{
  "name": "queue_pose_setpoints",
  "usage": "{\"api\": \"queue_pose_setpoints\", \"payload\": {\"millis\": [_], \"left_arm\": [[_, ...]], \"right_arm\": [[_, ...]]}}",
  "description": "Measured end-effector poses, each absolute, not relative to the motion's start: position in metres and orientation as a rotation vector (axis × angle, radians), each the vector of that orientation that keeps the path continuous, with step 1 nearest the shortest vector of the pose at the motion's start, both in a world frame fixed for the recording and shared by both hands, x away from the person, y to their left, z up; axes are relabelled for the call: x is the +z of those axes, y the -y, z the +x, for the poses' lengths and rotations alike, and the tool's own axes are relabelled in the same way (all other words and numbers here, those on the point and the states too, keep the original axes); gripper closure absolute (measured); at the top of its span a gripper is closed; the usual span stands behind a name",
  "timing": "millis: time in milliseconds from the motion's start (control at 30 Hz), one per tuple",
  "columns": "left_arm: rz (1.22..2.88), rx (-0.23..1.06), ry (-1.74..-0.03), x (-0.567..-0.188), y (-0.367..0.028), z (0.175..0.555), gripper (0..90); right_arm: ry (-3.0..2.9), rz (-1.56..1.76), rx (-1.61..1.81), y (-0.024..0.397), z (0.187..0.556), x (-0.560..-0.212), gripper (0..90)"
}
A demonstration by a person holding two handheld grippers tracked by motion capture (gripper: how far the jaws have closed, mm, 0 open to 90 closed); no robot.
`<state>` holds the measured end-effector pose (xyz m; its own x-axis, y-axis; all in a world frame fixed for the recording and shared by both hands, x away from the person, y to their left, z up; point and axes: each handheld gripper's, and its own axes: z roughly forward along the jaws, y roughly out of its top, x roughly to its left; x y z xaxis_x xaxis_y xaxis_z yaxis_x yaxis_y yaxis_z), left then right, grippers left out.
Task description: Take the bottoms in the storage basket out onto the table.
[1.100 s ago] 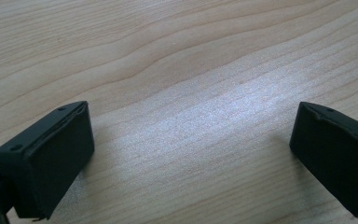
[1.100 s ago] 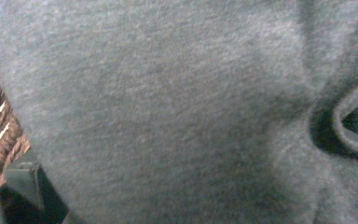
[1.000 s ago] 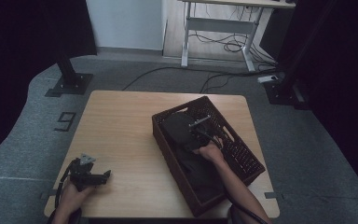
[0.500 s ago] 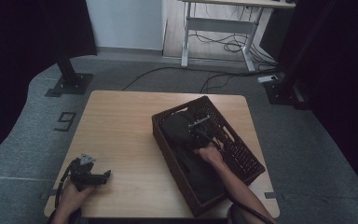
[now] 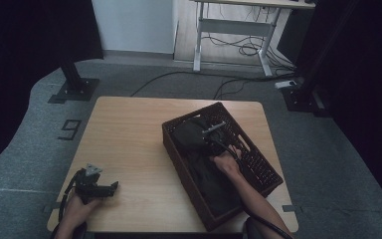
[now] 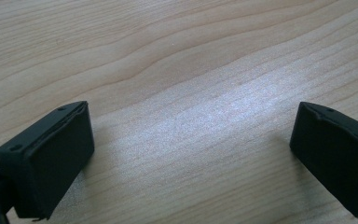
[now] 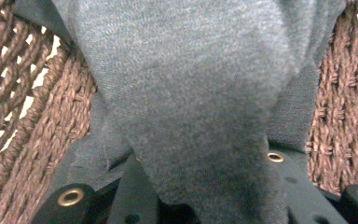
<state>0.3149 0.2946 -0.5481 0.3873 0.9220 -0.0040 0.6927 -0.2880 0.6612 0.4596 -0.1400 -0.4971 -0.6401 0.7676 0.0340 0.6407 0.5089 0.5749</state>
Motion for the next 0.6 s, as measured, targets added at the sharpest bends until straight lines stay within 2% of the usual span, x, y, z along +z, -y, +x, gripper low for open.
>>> {"api": "queue_pose_setpoints", "payload": {"millis": [600], "left_arm": [[2.072,0.516,-1.379,-0.548,-0.295,0.315,0.0]], "right_arm": [[-2.461,1.164,0.975,0.154,0.446,-0.472,73.6]]}}
